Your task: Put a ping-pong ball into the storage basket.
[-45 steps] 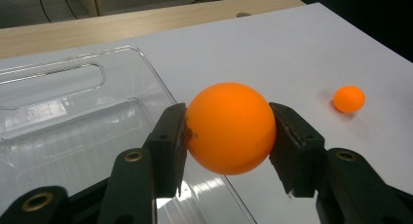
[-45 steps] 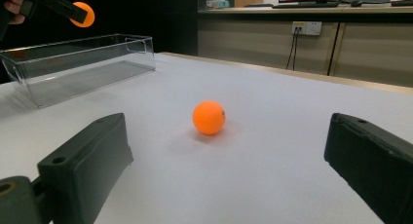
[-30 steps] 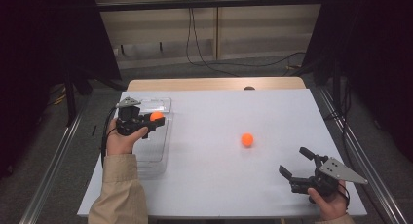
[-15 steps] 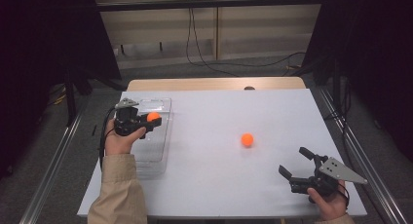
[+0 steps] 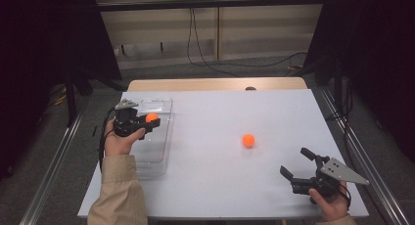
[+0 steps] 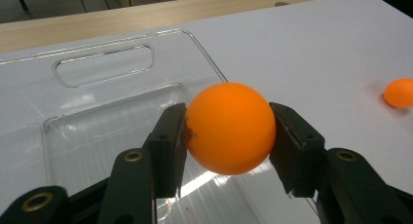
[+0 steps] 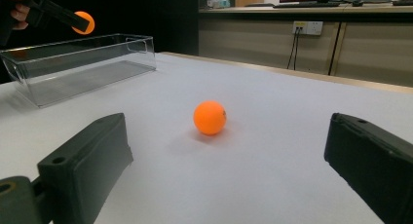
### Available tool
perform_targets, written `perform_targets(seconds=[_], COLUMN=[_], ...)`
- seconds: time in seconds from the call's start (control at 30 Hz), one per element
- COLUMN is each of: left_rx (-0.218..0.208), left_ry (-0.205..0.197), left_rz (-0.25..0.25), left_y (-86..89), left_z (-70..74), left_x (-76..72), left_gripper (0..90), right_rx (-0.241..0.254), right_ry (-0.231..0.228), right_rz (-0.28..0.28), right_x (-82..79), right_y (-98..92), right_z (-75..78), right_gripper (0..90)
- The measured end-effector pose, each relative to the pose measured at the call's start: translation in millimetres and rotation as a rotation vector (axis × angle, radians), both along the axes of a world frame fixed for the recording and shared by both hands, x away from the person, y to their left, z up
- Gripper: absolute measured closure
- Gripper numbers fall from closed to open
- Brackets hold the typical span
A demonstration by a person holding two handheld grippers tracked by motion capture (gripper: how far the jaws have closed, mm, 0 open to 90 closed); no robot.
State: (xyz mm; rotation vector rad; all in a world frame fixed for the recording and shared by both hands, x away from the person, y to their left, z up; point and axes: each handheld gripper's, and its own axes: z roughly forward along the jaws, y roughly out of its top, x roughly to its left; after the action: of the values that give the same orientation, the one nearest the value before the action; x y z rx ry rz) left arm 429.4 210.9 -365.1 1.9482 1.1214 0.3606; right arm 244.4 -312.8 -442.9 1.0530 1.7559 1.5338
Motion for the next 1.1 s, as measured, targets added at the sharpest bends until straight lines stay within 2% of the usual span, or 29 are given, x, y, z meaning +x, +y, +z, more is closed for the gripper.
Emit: perform_targets(seconds=[0.73,1.1], left_rx=[0.019,0.051], left_ry=[-0.014,-0.011], left_rz=[0.042,0.058], left_y=[6.4,7.8], left_z=[-4.1,-9.4], left_x=[0.6,3.2], left_gripper=[50.6,49.7], right_rx=[0.001,-0.004], right_ry=[-0.001,-0.002], right_rz=[0.001,0.005], right_x=[0.0,0.0], right_y=[0.3,0.6], right_z=[0.3,0.1], right_gripper=[2.1,2.1])
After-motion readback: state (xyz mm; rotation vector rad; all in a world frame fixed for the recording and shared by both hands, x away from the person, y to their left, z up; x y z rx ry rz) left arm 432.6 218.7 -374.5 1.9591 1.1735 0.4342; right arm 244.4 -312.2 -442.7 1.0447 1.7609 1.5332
